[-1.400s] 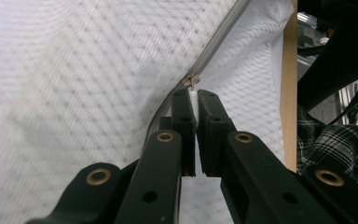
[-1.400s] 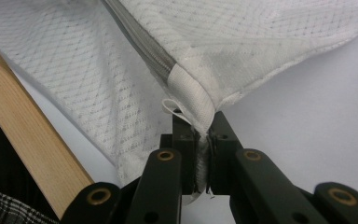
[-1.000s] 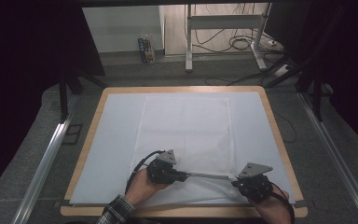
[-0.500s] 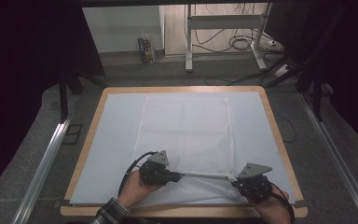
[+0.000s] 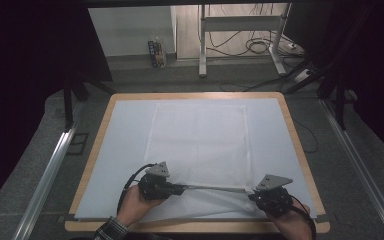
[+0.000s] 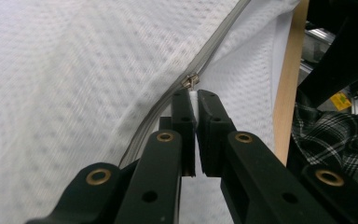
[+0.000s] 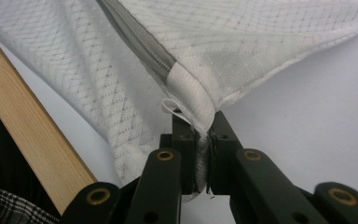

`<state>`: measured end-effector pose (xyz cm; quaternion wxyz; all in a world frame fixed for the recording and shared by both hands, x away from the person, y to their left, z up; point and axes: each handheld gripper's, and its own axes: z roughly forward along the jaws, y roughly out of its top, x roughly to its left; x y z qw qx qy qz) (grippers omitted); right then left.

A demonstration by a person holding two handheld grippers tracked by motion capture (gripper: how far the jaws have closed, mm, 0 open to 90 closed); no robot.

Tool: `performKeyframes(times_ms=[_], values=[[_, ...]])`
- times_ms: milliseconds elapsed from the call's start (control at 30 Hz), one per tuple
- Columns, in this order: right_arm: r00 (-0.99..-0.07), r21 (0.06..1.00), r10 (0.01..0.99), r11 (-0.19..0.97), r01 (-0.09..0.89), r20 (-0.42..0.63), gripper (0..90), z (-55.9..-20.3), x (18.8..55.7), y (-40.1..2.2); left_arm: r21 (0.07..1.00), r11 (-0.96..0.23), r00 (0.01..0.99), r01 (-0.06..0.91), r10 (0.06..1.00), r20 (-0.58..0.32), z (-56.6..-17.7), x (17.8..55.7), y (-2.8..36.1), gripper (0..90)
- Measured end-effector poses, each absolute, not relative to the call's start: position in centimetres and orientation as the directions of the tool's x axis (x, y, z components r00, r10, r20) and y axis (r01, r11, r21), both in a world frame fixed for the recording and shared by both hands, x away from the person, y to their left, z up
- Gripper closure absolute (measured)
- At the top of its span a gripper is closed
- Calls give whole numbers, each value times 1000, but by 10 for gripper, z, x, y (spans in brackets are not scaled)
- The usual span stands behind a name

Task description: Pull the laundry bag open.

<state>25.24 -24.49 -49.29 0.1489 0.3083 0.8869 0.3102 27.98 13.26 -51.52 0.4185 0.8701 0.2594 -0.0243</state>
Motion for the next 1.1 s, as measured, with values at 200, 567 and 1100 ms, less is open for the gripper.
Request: performKeyframes(times_ms=[200, 567, 1100], values=[[-765, 638, 641, 617, 460, -68, 834, -493, 253, -246, 715, -506, 853, 481, 458, -250, -514, 277, 147, 871], [-764, 640, 642, 615, 460, -68, 834, -493, 253, -247, 713, -487, 833, 504, 494, -250, -515, 273, 164, 871], [-767, 642, 639, 615, 458, -64, 834, -492, 253, -248, 707, -472, 814, 527, 521, -259, -516, 266, 182, 871]])
